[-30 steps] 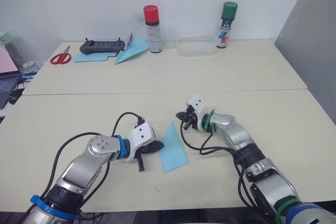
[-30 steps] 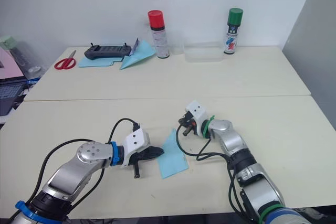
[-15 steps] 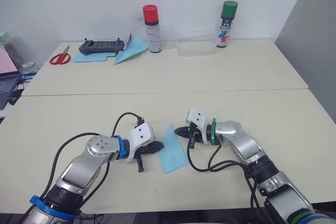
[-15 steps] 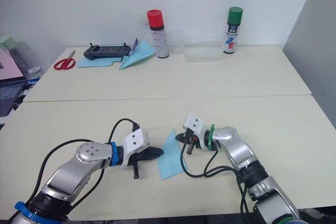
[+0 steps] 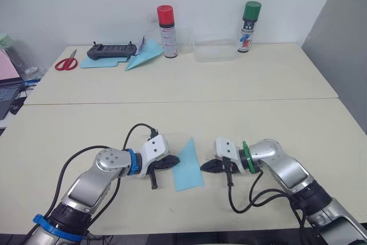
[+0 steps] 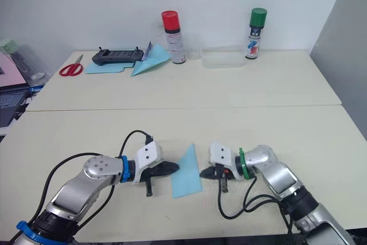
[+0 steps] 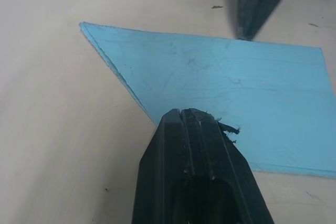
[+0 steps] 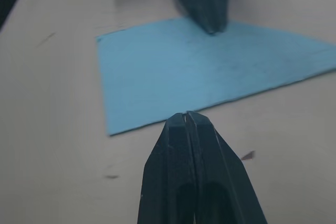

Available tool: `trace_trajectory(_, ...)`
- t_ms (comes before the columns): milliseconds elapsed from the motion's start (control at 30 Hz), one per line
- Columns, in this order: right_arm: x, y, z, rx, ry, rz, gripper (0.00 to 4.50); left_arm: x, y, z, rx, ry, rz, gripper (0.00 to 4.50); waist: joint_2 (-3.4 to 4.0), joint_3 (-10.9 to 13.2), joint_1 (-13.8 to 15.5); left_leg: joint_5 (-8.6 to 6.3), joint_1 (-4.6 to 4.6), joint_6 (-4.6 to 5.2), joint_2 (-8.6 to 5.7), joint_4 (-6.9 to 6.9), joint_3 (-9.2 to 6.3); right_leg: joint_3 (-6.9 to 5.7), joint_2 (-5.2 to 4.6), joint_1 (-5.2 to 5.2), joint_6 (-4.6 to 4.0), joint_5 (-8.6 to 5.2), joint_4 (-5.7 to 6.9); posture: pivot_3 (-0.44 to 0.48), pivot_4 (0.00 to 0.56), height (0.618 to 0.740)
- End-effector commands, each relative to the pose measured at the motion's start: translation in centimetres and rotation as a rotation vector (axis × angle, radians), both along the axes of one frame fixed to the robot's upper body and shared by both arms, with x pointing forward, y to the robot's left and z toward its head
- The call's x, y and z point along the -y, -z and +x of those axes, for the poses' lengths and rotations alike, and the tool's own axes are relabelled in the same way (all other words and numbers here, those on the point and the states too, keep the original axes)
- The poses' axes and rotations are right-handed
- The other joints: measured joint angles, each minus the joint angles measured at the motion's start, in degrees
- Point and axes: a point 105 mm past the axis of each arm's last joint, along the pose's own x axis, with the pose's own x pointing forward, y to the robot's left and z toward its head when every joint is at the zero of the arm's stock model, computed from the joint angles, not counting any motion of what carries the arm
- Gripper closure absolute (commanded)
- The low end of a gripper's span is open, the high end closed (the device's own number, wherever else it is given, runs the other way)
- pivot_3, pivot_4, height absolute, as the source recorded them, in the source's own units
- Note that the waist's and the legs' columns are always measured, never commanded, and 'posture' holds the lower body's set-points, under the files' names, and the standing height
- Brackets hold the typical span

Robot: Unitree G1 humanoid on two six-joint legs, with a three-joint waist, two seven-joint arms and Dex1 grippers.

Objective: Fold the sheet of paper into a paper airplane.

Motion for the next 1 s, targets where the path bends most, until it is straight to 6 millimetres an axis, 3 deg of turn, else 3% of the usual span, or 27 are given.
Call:
trace_trajectory(33, 0.6, 2.2, -1.8, -0.105, -0.042, -0.070, 4.47, -1.8, 3.8, -1.0, -0.136, -0.080, 0.093, 4.50, -0.01, 0.00, 0.00, -0.01, 0.00, -0.02, 0.00, 0.00, 0.00, 0.00, -0.01, 0.00, 0.00, -0.01, 0.00, 0.000, 0.150, 0.740)
trace_trajectory(233, -0.8, -2.8, 4.1, 0.027, 0.186, 0.172, 4.47, -1.8, 3.8, -1.0, -0.135, -0.074, 0.094, 4.50, -0.12, 0.18, -0.12, -0.01, 0.01, -0.02, 0.04, 0.01, -0.01, -0.03, 0.00, -0.02, 0.00, -0.01, -0.01, 0.000, 0.150, 0.740)
trace_trajectory(400, -2.2, -3.5, 7.6, 0.104, 0.327, 0.248, 4.47, -1.7, 3.9, -1.0, -0.136, -0.066, 0.097, 4.50, -0.04, 0.32, -0.01, 0.00, -0.02, -0.01, 0.04, 0.03, 0.01, -0.01, 0.02, -0.06, 0.03, 0.01, 0.02, 0.000, 0.150, 0.740)
trace_trajectory(633, -3.1, -0.9, 8.0, 0.107, 0.326, 0.150, 4.47, -1.5, 3.8, -0.8, -0.133, -0.063, 0.098, 4.50, 0.05, 0.34, 0.34, -0.01, -0.08, -0.03, -0.01, -0.01, 0.02, 0.00, 0.01, 0.01, 0.10, 0.04, 0.02, 0.000, 0.150, 0.740)
trace_trajectory(1000, -3.3, 1.2, 8.3, 0.121, 0.352, 0.074, 4.47, -1.6, 3.9, -1.0, -0.136, -0.072, 0.098, 4.50, 0.13, 0.10, 0.11, 0.00, 0.07, -0.01, 0.01, 0.01, 0.01, 0.00, 0.02, 0.03, 0.06, 0.02, 0.07, 0.000, 0.150, 0.740)
